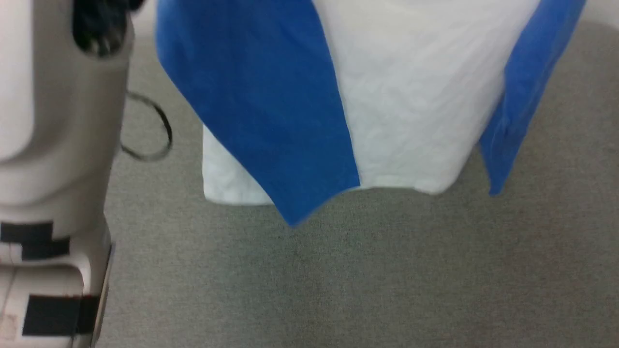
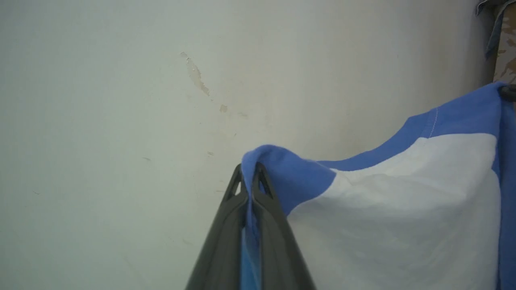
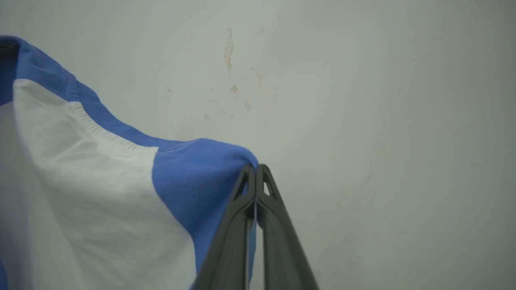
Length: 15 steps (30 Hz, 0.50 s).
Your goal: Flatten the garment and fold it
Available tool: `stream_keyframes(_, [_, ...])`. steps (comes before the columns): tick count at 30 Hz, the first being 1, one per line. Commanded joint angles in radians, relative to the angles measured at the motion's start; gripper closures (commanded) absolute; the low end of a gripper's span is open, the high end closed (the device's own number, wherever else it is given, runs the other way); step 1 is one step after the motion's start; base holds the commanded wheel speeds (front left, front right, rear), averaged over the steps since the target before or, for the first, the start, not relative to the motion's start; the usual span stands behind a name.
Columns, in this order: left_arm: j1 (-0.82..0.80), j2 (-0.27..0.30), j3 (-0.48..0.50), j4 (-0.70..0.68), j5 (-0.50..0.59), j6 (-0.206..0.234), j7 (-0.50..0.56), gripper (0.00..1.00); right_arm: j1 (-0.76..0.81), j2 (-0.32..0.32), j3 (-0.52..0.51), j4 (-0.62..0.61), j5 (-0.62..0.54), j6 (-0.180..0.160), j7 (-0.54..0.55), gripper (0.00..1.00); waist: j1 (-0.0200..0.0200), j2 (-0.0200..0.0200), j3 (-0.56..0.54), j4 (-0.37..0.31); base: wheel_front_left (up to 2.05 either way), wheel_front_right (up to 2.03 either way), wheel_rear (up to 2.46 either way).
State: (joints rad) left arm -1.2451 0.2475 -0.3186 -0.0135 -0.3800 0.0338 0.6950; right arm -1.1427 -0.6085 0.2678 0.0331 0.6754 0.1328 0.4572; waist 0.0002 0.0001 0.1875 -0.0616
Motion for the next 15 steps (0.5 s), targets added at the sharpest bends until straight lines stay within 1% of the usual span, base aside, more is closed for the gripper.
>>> stream_keyframes(1, [-0.065,-0.009,-0.009,0.018,0.035,0.015,-0.011,1.00,-0.056,0.002,-0.005,0.016,-0.011,-0.002,-0.003,1.00,-0.0002,-0.0001,0.168,-0.006,0.00,0.00,0.00])
stream_keyframes(4, [-0.197,-0.046,-0.013,0.085,0.091,0.047,-0.077,1.00,-0.178,-0.001,-0.001,0.062,-0.046,-0.002,-0.030,1.00,-0.0002,-0.0001,0.276,-0.006,0.00,0.00,0.00])
stream_keyframes(9, [-0.402,-0.106,-0.012,0.227,0.170,0.093,-0.267,1.00,-0.413,0.006,0.021,0.168,-0.137,-0.002,-0.128,1.00,-0.0002,-0.0001,0.395,0.003,0.00,0.00,0.00])
stream_keyframes(12, [-0.493,-0.128,-0.016,0.308,0.194,0.104,-0.363,1.00,-0.517,-0.004,0.056,0.221,-0.178,-0.002,-0.175,1.00,-0.0002,-0.0001,0.444,0.013,0.00,0.00,0.00])
stream_keyframes(15, [-0.553,-0.138,-0.034,0.374,0.215,0.099,-0.438,1.00,-0.584,-0.025,0.090,0.266,-0.200,-0.002,-0.220,1.00,-0.0002,-0.0001,0.483,0.023,0.00,0.00,0.00])
